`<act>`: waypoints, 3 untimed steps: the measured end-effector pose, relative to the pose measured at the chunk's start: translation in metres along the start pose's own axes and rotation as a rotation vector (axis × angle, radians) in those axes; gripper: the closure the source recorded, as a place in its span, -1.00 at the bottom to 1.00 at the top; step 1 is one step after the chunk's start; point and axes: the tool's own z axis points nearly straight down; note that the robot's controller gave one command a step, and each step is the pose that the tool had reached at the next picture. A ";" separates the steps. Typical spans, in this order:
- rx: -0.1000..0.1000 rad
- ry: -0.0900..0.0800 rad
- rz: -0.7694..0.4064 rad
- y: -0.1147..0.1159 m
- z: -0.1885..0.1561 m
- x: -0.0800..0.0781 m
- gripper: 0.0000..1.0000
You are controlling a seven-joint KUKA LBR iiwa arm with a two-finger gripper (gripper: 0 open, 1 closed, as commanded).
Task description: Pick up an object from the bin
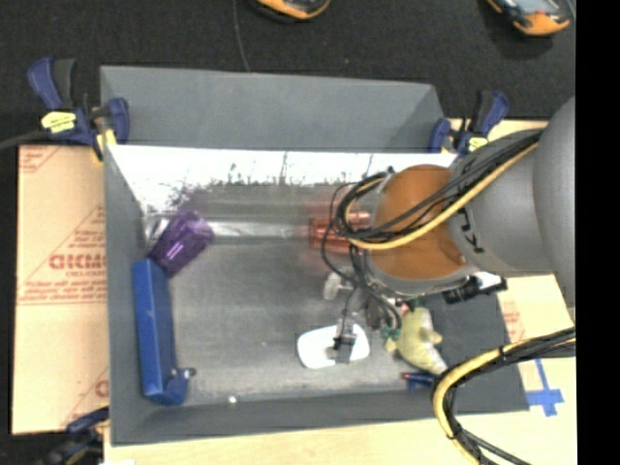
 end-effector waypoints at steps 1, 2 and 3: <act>0.000 -0.006 -0.135 -0.003 0.007 0.023 -1.00; -0.001 -0.003 -0.204 -0.018 0.018 0.043 1.00; -0.001 -0.003 -0.204 -0.018 0.018 0.043 1.00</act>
Offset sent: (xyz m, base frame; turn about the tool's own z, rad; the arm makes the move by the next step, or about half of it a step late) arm -0.0453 -0.0107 -0.0186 -0.2038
